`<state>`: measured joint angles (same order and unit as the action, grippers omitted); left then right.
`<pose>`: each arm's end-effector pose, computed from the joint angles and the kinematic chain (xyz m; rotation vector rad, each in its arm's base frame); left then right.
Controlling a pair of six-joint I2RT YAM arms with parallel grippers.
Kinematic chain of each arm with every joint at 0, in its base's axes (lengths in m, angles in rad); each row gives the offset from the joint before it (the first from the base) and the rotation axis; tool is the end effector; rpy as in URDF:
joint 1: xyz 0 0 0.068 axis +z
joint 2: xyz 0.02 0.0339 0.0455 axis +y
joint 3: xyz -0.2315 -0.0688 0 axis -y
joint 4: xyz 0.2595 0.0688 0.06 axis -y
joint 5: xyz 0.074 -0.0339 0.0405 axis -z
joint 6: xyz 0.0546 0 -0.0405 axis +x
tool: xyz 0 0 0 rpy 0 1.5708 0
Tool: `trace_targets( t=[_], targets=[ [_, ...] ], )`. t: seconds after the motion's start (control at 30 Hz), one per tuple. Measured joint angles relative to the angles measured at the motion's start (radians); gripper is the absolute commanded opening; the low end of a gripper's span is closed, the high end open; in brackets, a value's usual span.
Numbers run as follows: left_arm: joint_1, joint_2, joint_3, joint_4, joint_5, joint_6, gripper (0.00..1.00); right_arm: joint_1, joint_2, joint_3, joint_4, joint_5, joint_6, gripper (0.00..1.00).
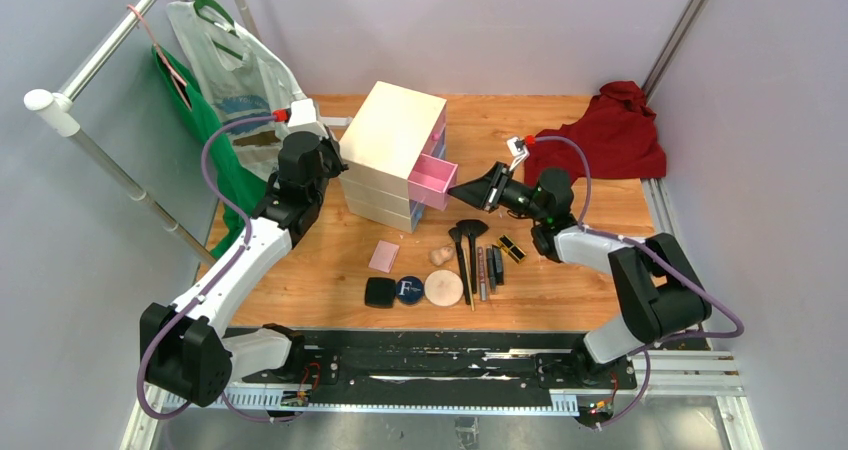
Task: Organize the makeup
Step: Open the drawer in the storage box.
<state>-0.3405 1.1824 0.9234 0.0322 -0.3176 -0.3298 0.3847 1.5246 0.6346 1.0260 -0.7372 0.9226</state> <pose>0.3084 -0.0912 0.2910 -0.2167 1.7771 -0.1961 0.2945 0.1589 0.1964 -0.2483 1.6673 1.5470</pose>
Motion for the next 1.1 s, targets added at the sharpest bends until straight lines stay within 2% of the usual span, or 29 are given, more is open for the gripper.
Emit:
trace_targets(
  t=[1.1],
  targets=[
    [0.005, -0.005, -0.008, 0.008, 0.006, -0.001, 0.06, -0.067, -0.097, -0.084, -0.036, -0.020, -0.013, 0.01]
  ],
)
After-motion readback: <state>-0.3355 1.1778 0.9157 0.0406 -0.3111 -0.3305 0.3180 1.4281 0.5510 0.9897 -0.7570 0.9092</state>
